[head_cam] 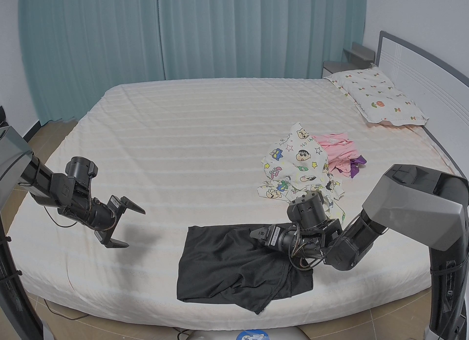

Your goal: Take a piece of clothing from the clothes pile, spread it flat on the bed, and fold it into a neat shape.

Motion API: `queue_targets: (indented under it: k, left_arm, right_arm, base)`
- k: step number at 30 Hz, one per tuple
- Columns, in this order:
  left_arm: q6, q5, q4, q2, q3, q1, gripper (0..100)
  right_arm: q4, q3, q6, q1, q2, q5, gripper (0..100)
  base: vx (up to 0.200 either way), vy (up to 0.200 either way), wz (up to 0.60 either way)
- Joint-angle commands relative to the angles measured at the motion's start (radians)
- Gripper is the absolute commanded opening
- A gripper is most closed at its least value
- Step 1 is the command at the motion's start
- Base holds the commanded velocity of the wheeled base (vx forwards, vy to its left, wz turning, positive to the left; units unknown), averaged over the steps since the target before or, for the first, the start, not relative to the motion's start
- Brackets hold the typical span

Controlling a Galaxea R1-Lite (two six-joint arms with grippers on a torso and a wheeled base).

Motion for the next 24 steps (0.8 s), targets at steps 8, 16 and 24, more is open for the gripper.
queue_targets:
  k: [8,16,24]
  left_arm:
    - [-0.001,0.002,0.0,0.003,0.0,0.0,100]
    - [-0.001,0.002,0.0,0.003,0.0,0.0,100]
    - [-0.001,0.003,0.0,0.003,0.0,0.0,100]
  right_arm:
    - [0.001,-0.037,0.046,-0.012,0.038,-0.001,100]
    - [0.064,-0.104,0.053,-0.018,0.068,-0.003,0]
    - [0.064,-0.121,0.058,-0.082,0.035,-0.01,0]
  base:
    - [0.0,0.0,0.0]
    - [0.0,0.0,0.0]
    - [0.0,0.0,0.0]
